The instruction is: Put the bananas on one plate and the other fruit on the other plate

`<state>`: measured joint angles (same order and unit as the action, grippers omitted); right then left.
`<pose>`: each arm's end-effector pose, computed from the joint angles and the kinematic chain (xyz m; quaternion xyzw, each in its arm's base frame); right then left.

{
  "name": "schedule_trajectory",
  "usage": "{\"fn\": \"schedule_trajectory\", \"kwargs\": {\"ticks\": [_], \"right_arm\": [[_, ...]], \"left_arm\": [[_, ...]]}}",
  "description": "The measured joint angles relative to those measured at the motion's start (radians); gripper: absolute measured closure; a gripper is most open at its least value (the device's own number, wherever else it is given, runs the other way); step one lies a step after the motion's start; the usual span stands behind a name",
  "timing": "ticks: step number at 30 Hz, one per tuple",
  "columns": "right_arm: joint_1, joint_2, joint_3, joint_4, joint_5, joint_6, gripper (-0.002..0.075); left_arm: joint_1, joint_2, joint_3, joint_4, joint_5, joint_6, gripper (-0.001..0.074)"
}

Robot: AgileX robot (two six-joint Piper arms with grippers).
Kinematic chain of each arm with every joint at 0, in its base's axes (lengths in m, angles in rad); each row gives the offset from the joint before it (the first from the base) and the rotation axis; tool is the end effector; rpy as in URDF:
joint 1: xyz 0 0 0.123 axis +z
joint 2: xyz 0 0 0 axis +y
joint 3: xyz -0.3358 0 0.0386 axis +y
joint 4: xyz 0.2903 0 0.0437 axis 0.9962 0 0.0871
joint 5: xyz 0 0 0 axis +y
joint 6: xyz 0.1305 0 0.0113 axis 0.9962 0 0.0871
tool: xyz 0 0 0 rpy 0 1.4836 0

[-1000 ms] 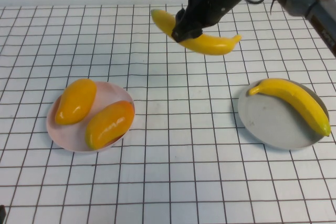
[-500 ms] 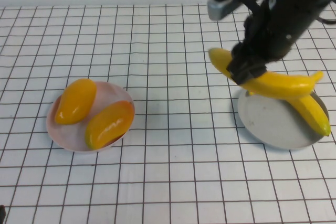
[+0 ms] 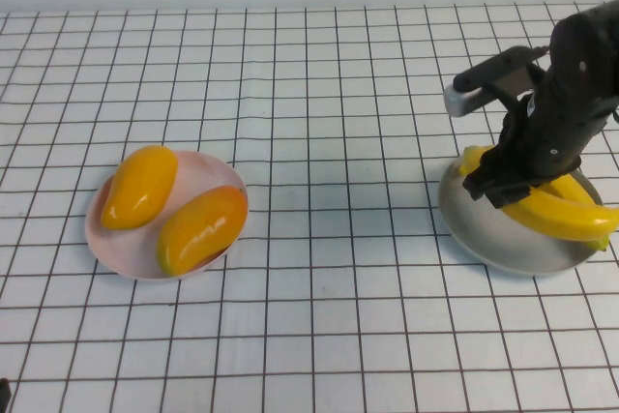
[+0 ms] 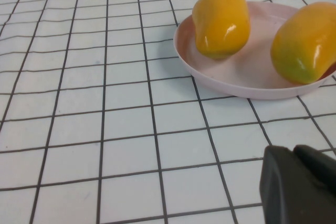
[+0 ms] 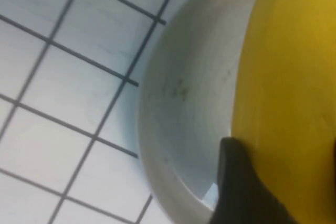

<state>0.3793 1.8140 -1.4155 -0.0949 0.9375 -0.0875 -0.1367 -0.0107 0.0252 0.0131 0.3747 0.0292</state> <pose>0.4165 0.1552 0.2434 -0.2490 0.9542 -0.0185 0.1646 0.0791 -0.0102 0.1584 0.0702 0.8024 -0.0263 0.5921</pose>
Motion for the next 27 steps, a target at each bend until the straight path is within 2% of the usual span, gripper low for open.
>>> {"fn": "schedule_trajectory", "kwargs": {"ticks": [6,11,15,18,21,27], "right_arm": [[-0.027,0.107,0.002,-0.004,-0.007,0.000,0.0430],[-0.029,0.130,0.002,-0.004,-0.022,0.000,0.0315],[-0.029,0.114,0.002,0.004,-0.012,0.000,0.0312],[-0.029,0.068,0.002,0.023,0.022,-0.010,0.0372],[-0.029,-0.014,0.013,0.056,0.045,-0.019,0.0465],[-0.029,-0.324,0.159,0.256,-0.042,-0.130,0.0680]], "left_arm": [[0.000,0.000,0.000,0.000,0.000,0.000,0.0738],[0.000,0.000,0.000,0.000,0.000,0.000,0.0738],[0.000,0.000,0.000,0.000,0.000,0.000,0.0738],[0.000,0.000,0.000,0.000,0.000,0.000,0.0738],[0.000,0.000,0.000,0.000,0.000,0.000,0.0738],[0.000,0.000,0.000,0.000,0.000,0.000,0.0738]]}}
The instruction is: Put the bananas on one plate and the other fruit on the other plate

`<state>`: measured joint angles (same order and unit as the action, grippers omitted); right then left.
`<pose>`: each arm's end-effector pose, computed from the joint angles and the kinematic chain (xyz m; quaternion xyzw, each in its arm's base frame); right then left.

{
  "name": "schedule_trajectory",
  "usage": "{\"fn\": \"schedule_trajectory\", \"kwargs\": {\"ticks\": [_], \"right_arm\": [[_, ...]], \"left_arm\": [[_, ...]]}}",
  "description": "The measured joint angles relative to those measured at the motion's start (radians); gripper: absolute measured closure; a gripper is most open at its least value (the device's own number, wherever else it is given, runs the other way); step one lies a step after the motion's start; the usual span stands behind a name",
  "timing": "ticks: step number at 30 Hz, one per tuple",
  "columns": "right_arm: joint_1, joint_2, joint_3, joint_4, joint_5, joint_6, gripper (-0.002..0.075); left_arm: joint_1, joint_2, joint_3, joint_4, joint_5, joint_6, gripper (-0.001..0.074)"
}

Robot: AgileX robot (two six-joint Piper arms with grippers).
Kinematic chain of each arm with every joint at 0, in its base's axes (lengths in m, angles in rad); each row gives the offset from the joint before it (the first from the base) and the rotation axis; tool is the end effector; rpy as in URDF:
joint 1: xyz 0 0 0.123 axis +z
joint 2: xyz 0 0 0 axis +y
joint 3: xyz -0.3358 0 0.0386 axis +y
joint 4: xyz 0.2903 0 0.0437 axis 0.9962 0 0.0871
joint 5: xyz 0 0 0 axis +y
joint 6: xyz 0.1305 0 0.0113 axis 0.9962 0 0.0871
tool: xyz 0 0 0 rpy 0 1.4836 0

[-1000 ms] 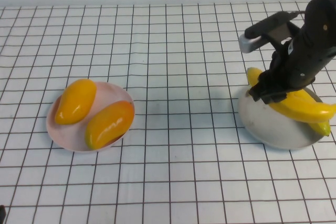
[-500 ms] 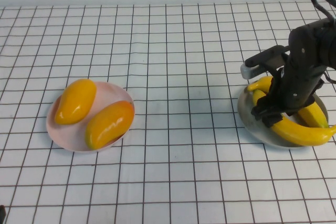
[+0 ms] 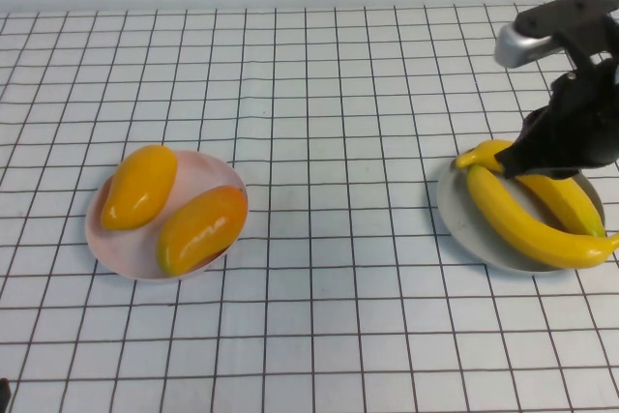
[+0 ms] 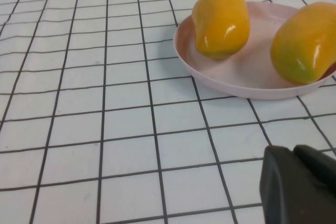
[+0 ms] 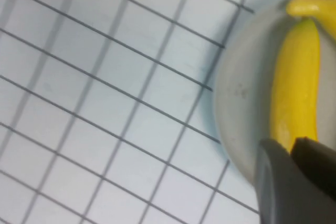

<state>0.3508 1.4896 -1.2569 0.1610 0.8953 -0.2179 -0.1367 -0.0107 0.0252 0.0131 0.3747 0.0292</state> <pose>0.3419 0.1426 0.3246 -0.2391 0.9323 0.0909 0.2556 0.0791 -0.0102 0.1584 0.0702 0.8024 -0.0263 0.5921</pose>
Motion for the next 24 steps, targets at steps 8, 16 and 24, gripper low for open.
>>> {"fn": "schedule_trajectory", "kwargs": {"ticks": [8,16,24], "right_arm": [[0.000,-0.513,0.341,0.308,-0.282,-0.240,0.0738],[0.000,-0.891,0.598,0.375,-0.440,-0.321,0.0740],[0.000,-1.108,0.785,0.314,-0.580,-0.286,0.0741]], "left_arm": [[0.000,0.000,0.000,0.000,0.000,0.000,0.0738],[0.000,0.000,0.000,0.000,0.000,0.000,0.0738],[0.000,0.000,0.000,0.000,0.000,0.000,0.0738]]}}
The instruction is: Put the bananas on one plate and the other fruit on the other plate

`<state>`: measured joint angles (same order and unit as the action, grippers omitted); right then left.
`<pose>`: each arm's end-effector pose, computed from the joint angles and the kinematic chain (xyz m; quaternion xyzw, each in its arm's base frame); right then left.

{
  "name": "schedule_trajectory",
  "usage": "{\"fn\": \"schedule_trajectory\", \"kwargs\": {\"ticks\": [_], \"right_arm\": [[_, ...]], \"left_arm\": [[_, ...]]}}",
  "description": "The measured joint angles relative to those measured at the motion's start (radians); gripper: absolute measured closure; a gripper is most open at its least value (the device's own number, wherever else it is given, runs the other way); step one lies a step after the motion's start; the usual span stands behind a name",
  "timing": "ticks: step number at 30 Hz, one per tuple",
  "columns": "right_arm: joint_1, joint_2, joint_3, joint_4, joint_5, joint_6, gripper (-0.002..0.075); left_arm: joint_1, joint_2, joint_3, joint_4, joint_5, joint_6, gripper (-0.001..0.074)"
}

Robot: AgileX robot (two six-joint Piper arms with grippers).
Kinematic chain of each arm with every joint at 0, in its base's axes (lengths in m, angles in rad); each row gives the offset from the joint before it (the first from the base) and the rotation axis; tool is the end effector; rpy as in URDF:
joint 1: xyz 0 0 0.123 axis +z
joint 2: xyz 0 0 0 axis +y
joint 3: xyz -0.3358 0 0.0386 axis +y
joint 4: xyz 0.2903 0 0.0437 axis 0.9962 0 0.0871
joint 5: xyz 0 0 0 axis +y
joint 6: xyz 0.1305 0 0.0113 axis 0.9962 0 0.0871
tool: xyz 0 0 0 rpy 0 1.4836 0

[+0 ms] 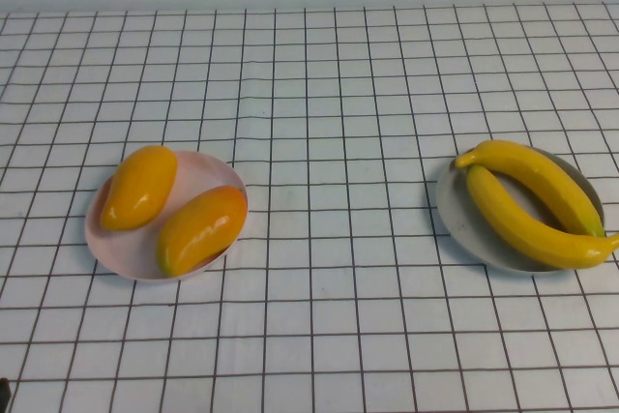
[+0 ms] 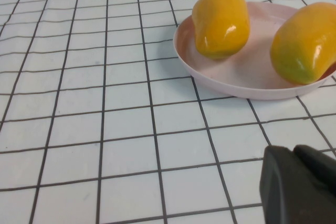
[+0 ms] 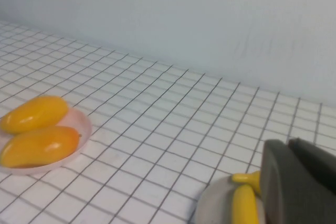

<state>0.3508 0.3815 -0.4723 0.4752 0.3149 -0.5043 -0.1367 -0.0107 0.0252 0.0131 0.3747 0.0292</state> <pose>0.1033 0.0576 0.3401 -0.1939 0.7168 0.1524 0.6522 0.0791 -0.0102 0.1584 0.0702 0.8024 -0.0263 0.5921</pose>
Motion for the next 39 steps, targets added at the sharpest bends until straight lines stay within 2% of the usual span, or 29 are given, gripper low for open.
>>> {"fn": "schedule_trajectory", "kwargs": {"ticks": [3,11,16,18,21,23,27,29,32,39], "right_arm": [[0.000,-0.037,0.084,-0.018,-0.104,0.000,0.0741],[-0.001,-0.050,0.203,-0.028,-0.223,-0.018,0.0741],[-0.003,-0.050,0.279,-0.028,-0.444,-0.024,0.0742],[-0.023,-0.067,0.323,-0.028,-0.508,-0.022,0.0742],[-0.118,-0.132,0.392,-0.055,-0.533,0.028,0.0742],[-0.200,-0.180,0.422,-0.103,-0.527,0.095,0.0742],[-0.358,-0.286,0.481,-0.227,-0.437,0.345,0.0742],[-0.392,-0.334,0.494,-0.273,-0.371,0.448,0.0742],[-0.399,-0.384,0.496,-0.314,-0.230,0.540,0.0742],[-0.295,-0.389,0.498,-0.368,-0.031,0.578,0.0742]], "left_arm": [[0.000,0.000,0.000,0.000,0.000,0.000,0.0738],[0.000,0.000,0.000,0.000,0.000,0.000,0.0738],[0.000,0.000,0.000,0.000,0.000,0.000,0.0738],[0.000,0.000,0.000,0.000,0.000,0.000,0.0738],[0.000,0.000,0.000,0.002,0.000,0.000,0.0738],[0.000,0.000,0.000,0.002,0.000,0.000,0.0738],[0.000,0.000,0.000,0.002,0.000,0.000,0.0738],[0.000,0.000,0.000,0.002,0.000,0.000,0.0738],[0.000,0.000,0.000,0.002,0.000,0.000,0.0738],[0.000,0.000,0.000,0.002,0.000,0.000,0.0738]]}}
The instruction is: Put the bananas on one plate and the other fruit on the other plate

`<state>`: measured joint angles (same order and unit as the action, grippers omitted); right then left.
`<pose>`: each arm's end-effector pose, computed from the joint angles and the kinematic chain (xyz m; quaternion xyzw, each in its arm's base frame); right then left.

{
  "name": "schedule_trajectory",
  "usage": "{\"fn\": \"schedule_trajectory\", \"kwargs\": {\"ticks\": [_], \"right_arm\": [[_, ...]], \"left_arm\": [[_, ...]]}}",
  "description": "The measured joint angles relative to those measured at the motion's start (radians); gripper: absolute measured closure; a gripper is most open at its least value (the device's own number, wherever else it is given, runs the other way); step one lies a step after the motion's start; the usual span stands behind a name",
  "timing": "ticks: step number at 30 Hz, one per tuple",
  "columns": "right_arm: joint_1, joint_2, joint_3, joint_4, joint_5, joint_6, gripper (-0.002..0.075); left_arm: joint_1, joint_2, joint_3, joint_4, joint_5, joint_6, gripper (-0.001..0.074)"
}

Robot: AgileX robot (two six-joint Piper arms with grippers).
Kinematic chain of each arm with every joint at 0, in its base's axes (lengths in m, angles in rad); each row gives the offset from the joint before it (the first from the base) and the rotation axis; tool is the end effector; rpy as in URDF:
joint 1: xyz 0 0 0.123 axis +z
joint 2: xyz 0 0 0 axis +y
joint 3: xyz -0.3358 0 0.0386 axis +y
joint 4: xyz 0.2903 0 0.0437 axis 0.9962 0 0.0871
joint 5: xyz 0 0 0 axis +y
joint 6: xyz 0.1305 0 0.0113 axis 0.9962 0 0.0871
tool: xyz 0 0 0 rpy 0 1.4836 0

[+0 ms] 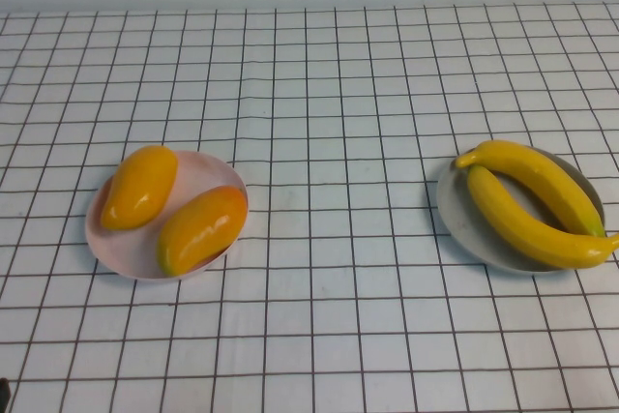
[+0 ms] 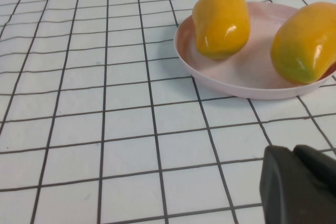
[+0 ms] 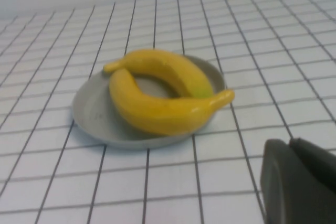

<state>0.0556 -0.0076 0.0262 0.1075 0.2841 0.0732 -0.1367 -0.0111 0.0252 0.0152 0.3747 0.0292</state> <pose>0.0826 0.0086 0.1694 0.0376 0.7776 0.0843 0.6219 0.0791 -0.0101 0.1585 0.0708 0.8022 -0.0254 0.5923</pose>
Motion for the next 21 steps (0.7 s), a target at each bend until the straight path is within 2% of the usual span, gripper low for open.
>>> {"fn": "schedule_trajectory", "kwargs": {"ticks": [5,21], "right_arm": [[0.008,0.000,0.005,-0.010,0.054,0.001,0.0742],[-0.005,0.000,0.005,-0.008,0.058,0.004,0.0742]], "left_arm": [[0.000,0.000,0.000,0.002,0.000,0.000,0.0738],[0.000,0.000,0.000,0.002,0.000,0.000,0.0738]]}}
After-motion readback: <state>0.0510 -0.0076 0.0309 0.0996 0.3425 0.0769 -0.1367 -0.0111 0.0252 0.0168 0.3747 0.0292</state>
